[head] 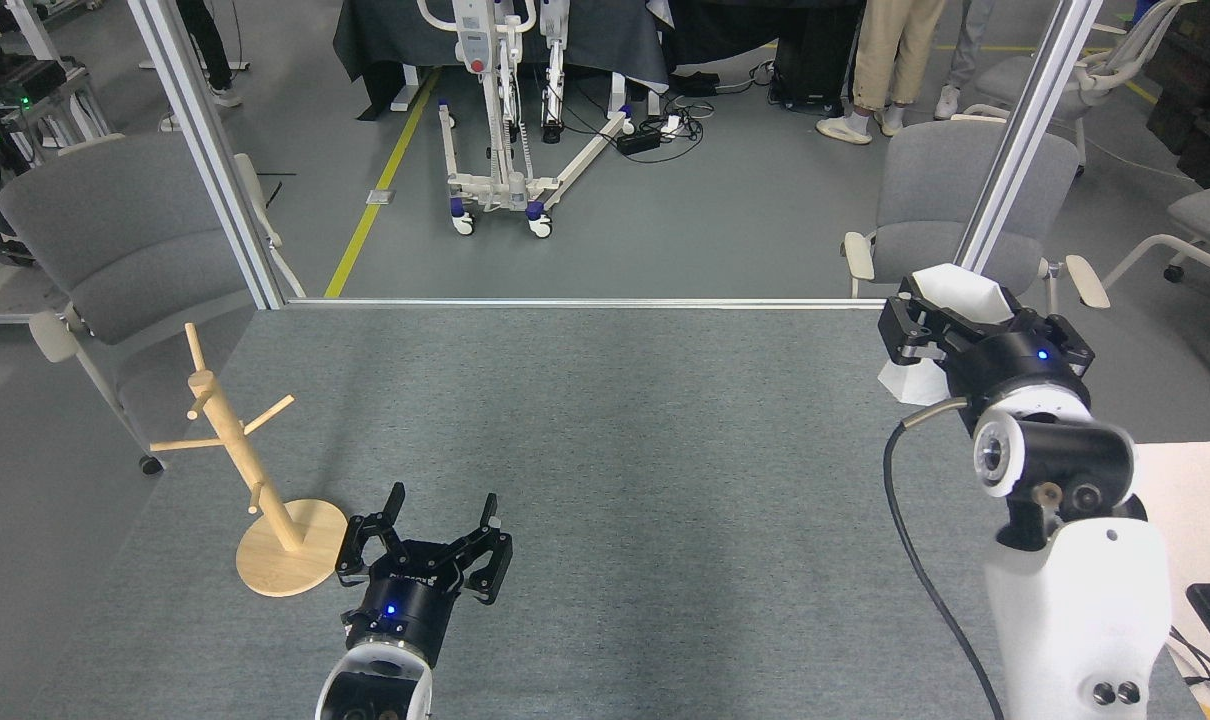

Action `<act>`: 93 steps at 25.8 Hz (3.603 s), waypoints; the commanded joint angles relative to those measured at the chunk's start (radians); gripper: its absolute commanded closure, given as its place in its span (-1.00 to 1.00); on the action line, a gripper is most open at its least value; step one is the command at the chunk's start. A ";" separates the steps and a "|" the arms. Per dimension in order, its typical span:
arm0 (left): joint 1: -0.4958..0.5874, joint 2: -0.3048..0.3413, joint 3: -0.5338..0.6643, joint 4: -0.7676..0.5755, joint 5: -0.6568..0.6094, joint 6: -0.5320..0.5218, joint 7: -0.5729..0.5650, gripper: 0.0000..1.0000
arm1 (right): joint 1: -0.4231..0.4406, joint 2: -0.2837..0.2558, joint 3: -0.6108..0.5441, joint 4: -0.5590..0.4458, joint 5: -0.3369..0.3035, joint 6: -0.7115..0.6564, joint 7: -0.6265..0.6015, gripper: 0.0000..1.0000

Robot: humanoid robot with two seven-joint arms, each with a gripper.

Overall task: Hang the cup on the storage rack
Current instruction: 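Lift the white cup with the right gripper and carry it toward the center, then bring the left gripper up to the cup held by the right gripper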

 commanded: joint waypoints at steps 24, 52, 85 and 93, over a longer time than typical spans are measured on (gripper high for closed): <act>-0.150 0.006 -0.299 -0.043 -0.204 -0.054 -0.001 -0.98 | -0.118 0.019 0.654 0.045 0.178 0.618 0.122 0.58; -0.340 -0.014 -0.345 0.141 -0.081 -0.441 -0.090 -0.98 | -0.110 0.083 0.677 0.095 0.177 0.620 0.123 0.58; -0.506 -0.021 -0.285 0.267 0.035 -0.632 -0.251 -0.99 | -0.106 0.102 0.688 0.137 0.178 0.620 0.120 0.58; -0.586 -0.022 -0.290 0.371 0.193 -0.665 -0.390 -0.98 | -0.090 0.114 0.693 0.143 0.183 0.620 0.115 0.58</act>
